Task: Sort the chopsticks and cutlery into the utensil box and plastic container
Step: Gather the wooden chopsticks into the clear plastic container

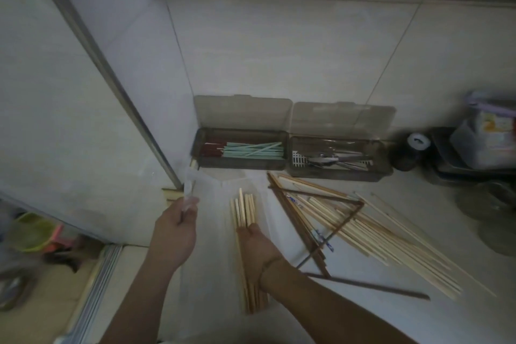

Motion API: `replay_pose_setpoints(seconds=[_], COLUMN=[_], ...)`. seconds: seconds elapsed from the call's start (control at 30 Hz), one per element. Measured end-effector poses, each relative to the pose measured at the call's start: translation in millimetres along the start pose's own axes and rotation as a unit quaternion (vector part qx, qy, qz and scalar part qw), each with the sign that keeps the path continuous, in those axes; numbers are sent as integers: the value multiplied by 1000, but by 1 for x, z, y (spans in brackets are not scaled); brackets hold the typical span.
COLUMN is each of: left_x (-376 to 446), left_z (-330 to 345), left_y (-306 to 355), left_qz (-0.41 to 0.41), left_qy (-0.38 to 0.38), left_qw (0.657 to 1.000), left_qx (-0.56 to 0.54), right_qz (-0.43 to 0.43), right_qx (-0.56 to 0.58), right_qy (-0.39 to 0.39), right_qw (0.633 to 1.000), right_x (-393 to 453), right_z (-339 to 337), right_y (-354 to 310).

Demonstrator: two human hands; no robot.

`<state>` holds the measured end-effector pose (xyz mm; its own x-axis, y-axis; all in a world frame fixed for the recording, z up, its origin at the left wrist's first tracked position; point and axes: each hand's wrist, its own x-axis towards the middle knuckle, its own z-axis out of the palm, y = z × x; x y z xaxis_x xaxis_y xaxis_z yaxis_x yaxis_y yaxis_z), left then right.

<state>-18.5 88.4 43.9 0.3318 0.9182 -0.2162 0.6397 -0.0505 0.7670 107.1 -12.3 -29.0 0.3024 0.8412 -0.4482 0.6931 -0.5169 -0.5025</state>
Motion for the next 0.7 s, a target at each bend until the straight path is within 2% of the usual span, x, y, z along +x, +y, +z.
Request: replay_pose_setpoints(seconds=[0.13, 0.27, 0.37, 0.43, 0.5, 0.57, 0.63, 0.7], left_x=[1, 2, 5, 7, 8, 8, 8, 7], left_z=[0, 1, 1, 3, 4, 5, 5, 5], left_y=[-3, -6, -12, -16, -17, -17, -16, -15], left_qz=[1, 3, 4, 5, 8, 9, 12, 18], left_qy=[2, -6, 1, 1, 0, -3, -5, -5], left_qw=[1000, 1000, 1000, 1000, 1000, 1000, 1000, 1000], left_qx=[3, 0, -21, -20, -10, -10, -9, -15], right_qz=[32, -10, -126, -173, -101, 42, 192, 309], right_qx=[-68, -104, 15, 75, 82, 52, 15, -28], right_qy=[-44, -56, 55, 208, 349, 415, 405, 350], right_qw=[996, 993, 990, 960, 928, 907, 894, 884], right_x=[-2, -17, -42, -59, -68, -75, -88, -106], right_z=[9, 1, -30, -56, -79, -96, -108, -115], right_y=[2, 5, 22, 54, 108, 170, 228, 268])
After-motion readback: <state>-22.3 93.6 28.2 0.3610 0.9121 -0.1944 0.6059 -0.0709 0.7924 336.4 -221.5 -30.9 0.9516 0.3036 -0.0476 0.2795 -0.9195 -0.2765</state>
